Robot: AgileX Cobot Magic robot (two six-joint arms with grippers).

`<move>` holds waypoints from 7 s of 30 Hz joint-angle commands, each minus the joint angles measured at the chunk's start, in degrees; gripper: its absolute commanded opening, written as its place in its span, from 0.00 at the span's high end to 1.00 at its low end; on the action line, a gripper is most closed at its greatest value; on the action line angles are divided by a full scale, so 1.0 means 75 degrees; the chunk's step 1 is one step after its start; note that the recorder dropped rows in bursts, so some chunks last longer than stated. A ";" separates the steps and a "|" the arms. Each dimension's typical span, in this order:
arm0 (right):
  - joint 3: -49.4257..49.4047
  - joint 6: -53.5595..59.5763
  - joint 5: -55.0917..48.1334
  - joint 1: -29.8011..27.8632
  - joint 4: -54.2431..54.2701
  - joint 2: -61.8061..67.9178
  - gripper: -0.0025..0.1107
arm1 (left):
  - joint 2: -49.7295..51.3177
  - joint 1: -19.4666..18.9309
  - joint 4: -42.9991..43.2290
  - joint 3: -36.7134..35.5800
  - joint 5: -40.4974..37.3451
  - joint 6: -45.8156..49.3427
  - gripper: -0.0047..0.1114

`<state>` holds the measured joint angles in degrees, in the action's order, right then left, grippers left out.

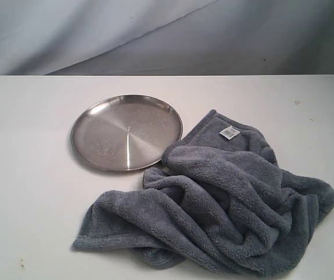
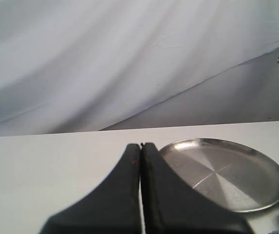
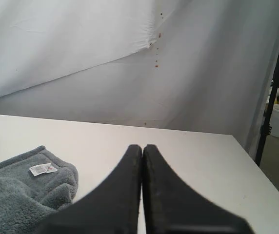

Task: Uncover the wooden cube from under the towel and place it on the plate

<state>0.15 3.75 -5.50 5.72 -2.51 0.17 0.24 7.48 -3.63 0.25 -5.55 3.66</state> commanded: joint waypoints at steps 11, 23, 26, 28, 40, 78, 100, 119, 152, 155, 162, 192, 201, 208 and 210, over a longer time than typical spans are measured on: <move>-0.0020 0.0036 0.0013 -0.0070 -0.0035 -0.0022 0.98 | -0.0032 -0.0017 -0.0019 -0.0033 0.0082 -0.0017 0.96; -0.0020 0.0036 0.0013 -0.0070 -0.0035 -0.0022 0.98 | -0.0032 -0.0017 -0.0019 -0.0033 0.0082 -0.0017 0.96; -0.0020 0.0036 0.0033 -0.0070 -0.0033 -0.0022 0.98 | -0.0032 -0.0017 -0.0019 -0.0033 0.0082 -0.0017 0.96; -0.0020 0.0036 0.0033 -0.0070 -0.0033 -0.0022 0.98 | -0.0032 -0.0017 -0.0019 -0.0033 0.0082 -0.0017 0.96; -0.0020 0.0003 0.3590 -0.0070 0.3140 -0.0022 0.98 | -0.0032 -0.0017 -0.0019 -0.0033 0.0082 -0.0017 0.96; 0.6664 -0.0112 -0.6721 0.1207 0.0509 0.4541 0.98 | -0.0032 -0.0017 -0.0019 -0.0033 0.0082 -0.0017 0.96; 0.6664 0.1103 -0.3760 0.1223 0.2239 1.0751 0.98 | -0.0032 -0.0017 -0.0019 -0.0033 0.0082 -0.0017 0.96; 0.8404 0.1050 -0.2978 0.3075 0.2337 1.2975 0.98 | -0.0032 -0.0017 -0.0019 -0.0033 0.0082 -0.0017 0.96; 0.4350 -0.4706 -0.5016 0.4963 -0.3104 0.9393 0.98 | -0.0032 -0.0017 -0.0019 -0.0033 0.0082 -0.0017 0.96; 0.4350 -0.5021 -0.4768 0.4334 -0.3594 0.9080 0.98 | -0.0032 -0.0017 -0.0019 -0.0033 0.0082 -0.0017 0.96; 0.4756 -0.5259 -0.2736 0.2603 -0.3648 0.9535 0.98 | -0.0032 -0.0017 -0.0019 -0.0033 0.0082 -0.0017 0.96; 0.9121 0.1471 -0.4767 0.5771 0.2486 1.3051 0.98 | -0.0032 -0.0017 -0.0019 -0.0033 0.0082 -0.0017 0.96; 0.7162 0.0783 -0.4249 0.6409 0.2313 1.1674 0.98 | -0.0032 -0.0017 -0.0019 -0.0033 0.0082 -0.0017 0.96; 0.5042 -0.1586 -0.3896 0.6118 0.0131 0.9968 0.98 | -0.0032 -0.0017 -0.0019 -0.0033 0.0082 -0.0017 0.96; 0.4633 -0.2136 -0.3810 0.5774 -0.0425 0.9574 0.98 | -0.0032 -0.0017 -0.0019 -0.0033 0.0082 -0.0017 0.96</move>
<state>39.34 -5.55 -35.79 51.96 1.62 76.17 0.24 7.48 -3.63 0.25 -5.55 3.66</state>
